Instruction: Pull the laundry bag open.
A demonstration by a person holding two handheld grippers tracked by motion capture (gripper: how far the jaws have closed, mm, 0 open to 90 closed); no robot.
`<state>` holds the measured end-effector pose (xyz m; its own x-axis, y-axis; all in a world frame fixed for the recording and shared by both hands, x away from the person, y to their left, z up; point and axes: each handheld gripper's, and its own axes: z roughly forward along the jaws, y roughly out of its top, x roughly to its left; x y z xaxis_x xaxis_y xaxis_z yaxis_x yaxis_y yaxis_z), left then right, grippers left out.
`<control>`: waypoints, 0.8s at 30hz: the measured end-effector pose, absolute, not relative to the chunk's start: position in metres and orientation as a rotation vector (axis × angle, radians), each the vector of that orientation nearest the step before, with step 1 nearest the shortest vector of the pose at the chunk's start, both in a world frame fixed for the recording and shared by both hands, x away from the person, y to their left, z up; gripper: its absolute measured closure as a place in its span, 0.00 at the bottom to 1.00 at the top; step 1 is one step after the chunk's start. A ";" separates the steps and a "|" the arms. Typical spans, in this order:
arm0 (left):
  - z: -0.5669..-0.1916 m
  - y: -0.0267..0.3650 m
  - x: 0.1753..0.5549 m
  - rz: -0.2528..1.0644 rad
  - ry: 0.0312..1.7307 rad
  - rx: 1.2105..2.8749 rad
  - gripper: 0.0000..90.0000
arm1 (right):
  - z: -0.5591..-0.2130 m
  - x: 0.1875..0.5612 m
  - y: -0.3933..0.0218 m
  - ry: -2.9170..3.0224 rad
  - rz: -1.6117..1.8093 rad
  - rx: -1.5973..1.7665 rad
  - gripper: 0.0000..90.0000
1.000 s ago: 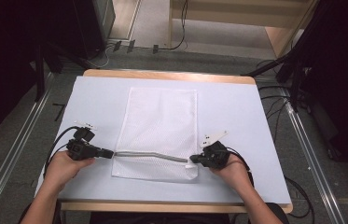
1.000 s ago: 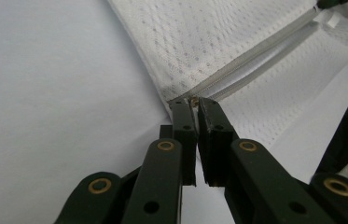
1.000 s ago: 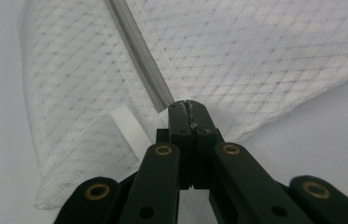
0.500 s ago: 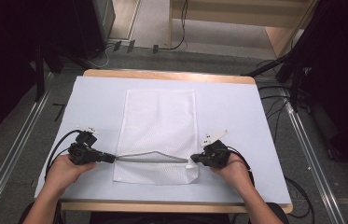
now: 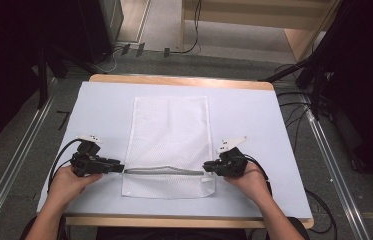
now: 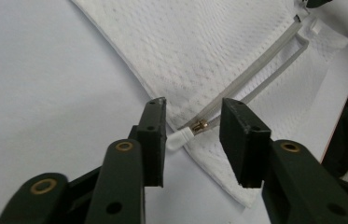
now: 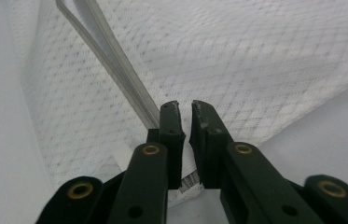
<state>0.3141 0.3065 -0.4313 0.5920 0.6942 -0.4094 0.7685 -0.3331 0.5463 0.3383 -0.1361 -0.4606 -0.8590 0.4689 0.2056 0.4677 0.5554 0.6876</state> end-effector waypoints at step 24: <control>-0.427 0.326 0.336 0.149 1.209 2.075 0.46 | -0.455 0.358 -0.187 2.475 1.310 1.124 0.46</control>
